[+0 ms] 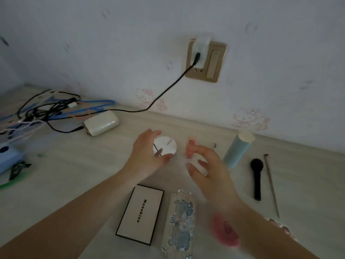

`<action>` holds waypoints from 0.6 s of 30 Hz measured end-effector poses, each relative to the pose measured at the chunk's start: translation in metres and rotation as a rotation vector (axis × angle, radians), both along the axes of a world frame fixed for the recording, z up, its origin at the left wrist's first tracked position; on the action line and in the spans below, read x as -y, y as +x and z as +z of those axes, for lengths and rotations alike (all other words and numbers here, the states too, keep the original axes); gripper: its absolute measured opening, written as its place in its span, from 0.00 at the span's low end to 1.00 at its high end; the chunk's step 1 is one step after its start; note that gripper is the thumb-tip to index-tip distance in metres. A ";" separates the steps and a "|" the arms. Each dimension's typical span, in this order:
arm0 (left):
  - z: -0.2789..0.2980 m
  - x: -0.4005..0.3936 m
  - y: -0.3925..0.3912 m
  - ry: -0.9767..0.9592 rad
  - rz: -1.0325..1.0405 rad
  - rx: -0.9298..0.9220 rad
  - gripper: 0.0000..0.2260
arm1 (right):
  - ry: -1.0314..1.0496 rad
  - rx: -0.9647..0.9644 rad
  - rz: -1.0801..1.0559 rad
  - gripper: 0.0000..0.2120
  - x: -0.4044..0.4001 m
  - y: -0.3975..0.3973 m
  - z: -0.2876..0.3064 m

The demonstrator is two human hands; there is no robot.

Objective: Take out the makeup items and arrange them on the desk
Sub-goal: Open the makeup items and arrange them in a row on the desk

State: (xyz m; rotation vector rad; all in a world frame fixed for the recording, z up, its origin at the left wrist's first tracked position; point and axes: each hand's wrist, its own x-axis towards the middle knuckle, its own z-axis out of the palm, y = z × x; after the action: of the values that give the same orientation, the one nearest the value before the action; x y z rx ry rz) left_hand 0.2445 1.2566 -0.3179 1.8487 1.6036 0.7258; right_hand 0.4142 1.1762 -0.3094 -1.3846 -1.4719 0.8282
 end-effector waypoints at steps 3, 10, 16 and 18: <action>-0.020 -0.013 0.005 -0.017 -0.065 -0.196 0.37 | 0.055 0.039 0.021 0.20 -0.003 0.001 -0.007; -0.027 -0.003 0.001 0.052 -0.068 -0.152 0.33 | 0.127 0.143 0.057 0.18 0.003 -0.004 -0.011; 0.015 0.072 -0.015 -0.041 -0.216 0.229 0.36 | 0.111 0.304 0.102 0.18 0.040 -0.016 0.010; 0.031 0.100 -0.022 -0.034 -0.231 0.300 0.37 | 0.127 0.304 0.100 0.16 0.059 -0.021 0.018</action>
State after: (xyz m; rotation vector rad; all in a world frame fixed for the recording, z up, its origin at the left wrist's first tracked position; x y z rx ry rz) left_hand 0.2223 1.1570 -0.2873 1.7666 1.1851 0.8202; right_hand 0.3936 1.1172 -0.2918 -1.3934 -1.8072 0.5908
